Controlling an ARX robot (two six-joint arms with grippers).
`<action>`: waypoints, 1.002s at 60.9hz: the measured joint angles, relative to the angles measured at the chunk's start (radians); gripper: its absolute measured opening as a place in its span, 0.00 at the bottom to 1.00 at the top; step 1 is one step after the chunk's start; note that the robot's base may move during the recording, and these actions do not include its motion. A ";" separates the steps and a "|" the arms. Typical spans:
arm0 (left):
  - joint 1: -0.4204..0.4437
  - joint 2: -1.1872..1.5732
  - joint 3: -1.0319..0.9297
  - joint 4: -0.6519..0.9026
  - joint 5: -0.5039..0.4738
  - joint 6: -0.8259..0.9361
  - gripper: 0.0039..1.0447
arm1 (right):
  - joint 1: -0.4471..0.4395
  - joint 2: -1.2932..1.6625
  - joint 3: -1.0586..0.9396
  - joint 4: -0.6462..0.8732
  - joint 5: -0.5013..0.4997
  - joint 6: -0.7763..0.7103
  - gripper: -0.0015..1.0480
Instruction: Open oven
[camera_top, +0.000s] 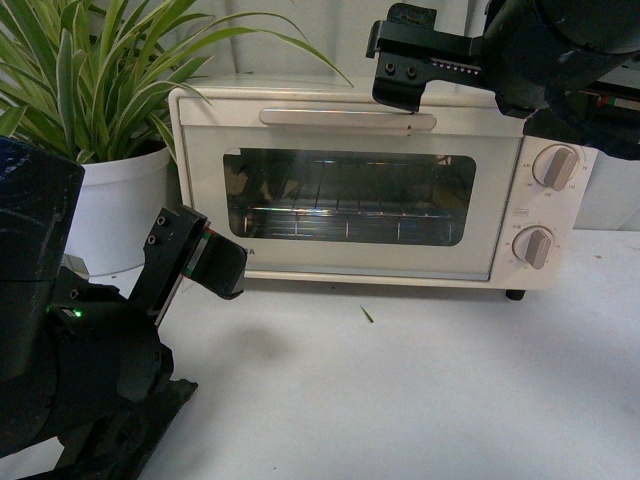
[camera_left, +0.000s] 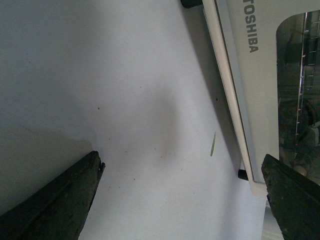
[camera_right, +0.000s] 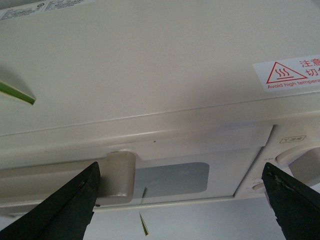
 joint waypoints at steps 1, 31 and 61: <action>0.000 0.000 0.000 0.000 0.000 0.000 0.94 | 0.000 0.001 0.001 0.000 0.000 0.000 0.91; -0.002 0.000 -0.001 0.000 -0.002 -0.001 0.94 | -0.014 0.005 0.006 -0.047 -0.083 -0.069 0.91; 0.003 0.000 -0.005 0.003 0.000 -0.008 0.94 | -0.011 -0.135 -0.251 0.101 -0.185 -0.126 0.91</action>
